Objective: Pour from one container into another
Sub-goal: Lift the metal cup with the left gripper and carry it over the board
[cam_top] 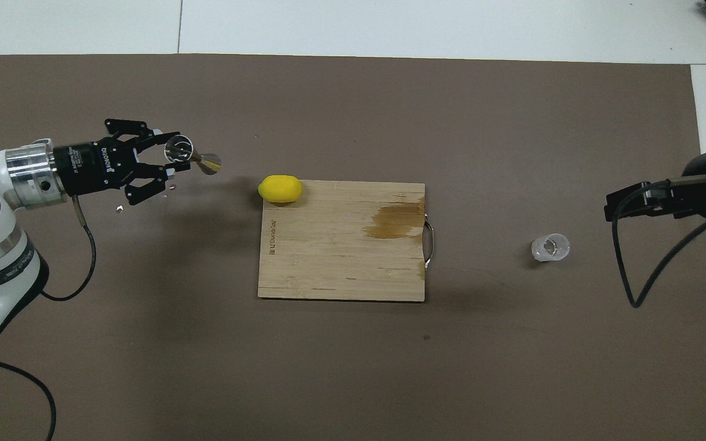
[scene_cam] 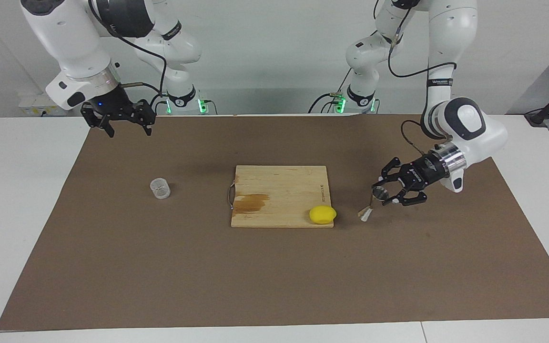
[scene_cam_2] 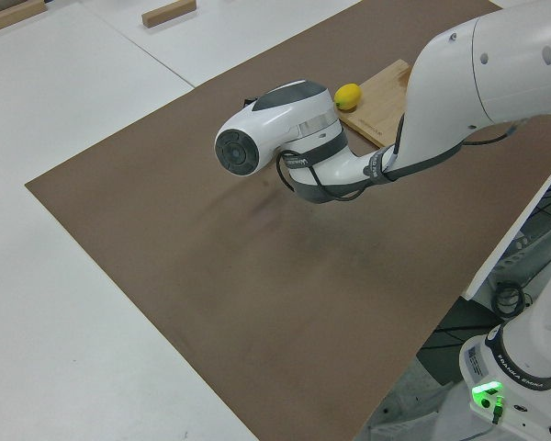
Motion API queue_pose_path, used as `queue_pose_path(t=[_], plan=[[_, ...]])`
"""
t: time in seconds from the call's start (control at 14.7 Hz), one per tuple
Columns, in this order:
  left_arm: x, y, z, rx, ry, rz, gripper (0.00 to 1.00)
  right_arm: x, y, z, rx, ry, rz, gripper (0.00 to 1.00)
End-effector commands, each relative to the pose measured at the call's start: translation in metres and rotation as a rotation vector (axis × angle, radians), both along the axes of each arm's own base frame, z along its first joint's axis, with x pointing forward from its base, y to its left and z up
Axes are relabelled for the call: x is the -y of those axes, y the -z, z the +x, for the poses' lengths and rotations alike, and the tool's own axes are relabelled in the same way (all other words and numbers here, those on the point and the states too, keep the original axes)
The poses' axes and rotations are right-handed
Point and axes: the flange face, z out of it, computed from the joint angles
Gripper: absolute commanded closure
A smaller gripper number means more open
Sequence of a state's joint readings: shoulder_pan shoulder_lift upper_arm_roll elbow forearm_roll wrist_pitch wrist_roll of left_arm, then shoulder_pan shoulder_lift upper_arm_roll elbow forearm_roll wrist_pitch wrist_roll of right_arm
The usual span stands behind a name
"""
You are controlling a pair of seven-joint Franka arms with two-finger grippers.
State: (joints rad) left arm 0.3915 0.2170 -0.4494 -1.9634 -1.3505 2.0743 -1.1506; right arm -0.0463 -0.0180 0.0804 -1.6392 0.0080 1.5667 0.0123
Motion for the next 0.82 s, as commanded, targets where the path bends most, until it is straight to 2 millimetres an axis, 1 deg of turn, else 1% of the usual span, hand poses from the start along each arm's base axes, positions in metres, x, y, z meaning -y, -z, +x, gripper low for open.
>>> queue_pose_path(t=[0.0, 0.2, 0.41, 0.48, 0.61, 0.75], plan=[[0.06, -0.022, -0.011, -0.025, -0.035, 0.003, 1.0, 0.003, -0.005, -0.003, -0.012, 0.012, 0.02, 0.0], [0.13, -0.023, -0.027, -0.013, -0.04, 0.026, 1.0, 0.004, -0.007, -0.007, -0.021, 0.005, 0.02, 0.0], [0.204, -0.011, -0.058, -0.031, -0.088, 0.056, 1.0, 0.004, -0.006, -0.007, -0.029, 0.004, 0.02, 0.0], [0.222, -0.008, -0.067, -0.035, -0.095, 0.069, 1.0, 0.004, -0.006, -0.007, -0.027, 0.005, 0.02, 0.0], [0.251, -0.005, -0.086, -0.029, -0.106, 0.1, 1.0, 0.002, -0.007, -0.006, -0.015, 0.013, 0.02, 0.0], [0.271, 0.006, -0.103, -0.032, -0.107, 0.138, 1.0, -0.003, -0.006, -0.004, -0.006, 0.021, 0.016, 0.0]])
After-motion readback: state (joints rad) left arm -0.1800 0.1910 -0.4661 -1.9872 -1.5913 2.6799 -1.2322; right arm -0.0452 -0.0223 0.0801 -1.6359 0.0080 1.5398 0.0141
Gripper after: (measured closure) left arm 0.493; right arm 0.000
